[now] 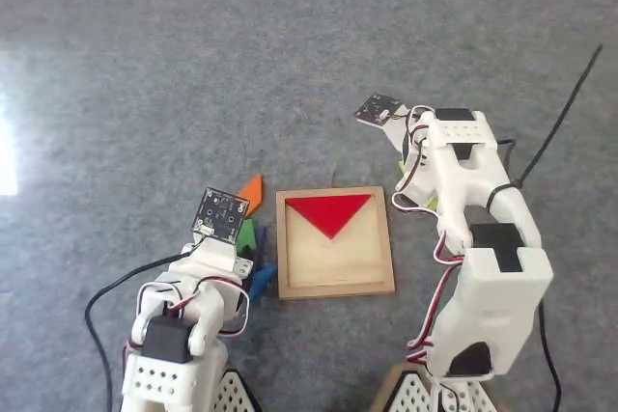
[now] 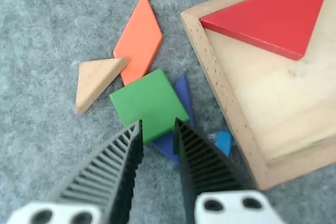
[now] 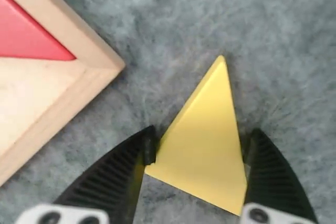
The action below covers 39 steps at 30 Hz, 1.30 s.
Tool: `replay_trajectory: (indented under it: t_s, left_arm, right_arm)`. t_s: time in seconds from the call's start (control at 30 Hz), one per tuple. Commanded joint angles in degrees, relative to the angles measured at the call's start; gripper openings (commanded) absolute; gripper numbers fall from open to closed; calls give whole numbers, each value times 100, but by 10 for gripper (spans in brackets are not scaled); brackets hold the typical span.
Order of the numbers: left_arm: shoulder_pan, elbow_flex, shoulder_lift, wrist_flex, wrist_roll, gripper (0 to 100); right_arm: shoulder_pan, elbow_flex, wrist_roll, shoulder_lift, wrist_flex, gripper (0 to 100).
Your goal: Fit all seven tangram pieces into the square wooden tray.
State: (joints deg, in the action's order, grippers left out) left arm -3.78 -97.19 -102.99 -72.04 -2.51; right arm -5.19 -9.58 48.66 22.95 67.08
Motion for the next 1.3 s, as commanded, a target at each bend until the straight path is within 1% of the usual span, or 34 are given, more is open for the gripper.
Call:
replay_trajectory:
  t_s: [0.0,0.03,0.1,0.3,0.43,0.5,0.53,0.6,0.7,0.77,0.97,1.13,1.27]
  left_arm:
    - [-9,75,-123,-26,-9,92]
    - [-9,75,-123,-26,-9,92]
    - [-9,75,-123,-26,-9,92]
    - [-9,75,-123,-26,-9,92]
    - [-9,75,-123,-26,-9,92]
    - [-9,75,-123,-26,-9,92]
    - [-9,75,-123,-26,-9,92]
    - [-9,75,-123,-26,-9,92]
    - [-9,75,-123,-26,-9,92]
    - [-9,75,-123,-26,-9,92]
    - [-9,75,-123,-26,-9,92]
    - [-9,75,-123,-26,-9,92]
    - [-9,75,-123,-26,-9,92]
  right_arm:
    - [4,-35,844,-171,760,270]
    - [-84,0,1002,-242,1007,282]
    - [-233,79,1020,-488,1376,303]
    - [-171,-26,1081,-1675,2009,310]
    - [-145,-800,1837,-2325,2018,310]
    - [-136,-1345,2259,-2519,1754,310]
    - [-136,-1600,2356,-2607,1508,310]
    - [-92,-2040,2418,-2730,1015,310]
    - [-48,-2303,2558,-2800,637,311]
    - [13,-2303,2655,-2800,549,318]
    - [189,-2303,2734,-2791,84,410]
    - [145,-2330,2954,-2791,66,413]
    - [136,-2374,2971,-2782,66,414]
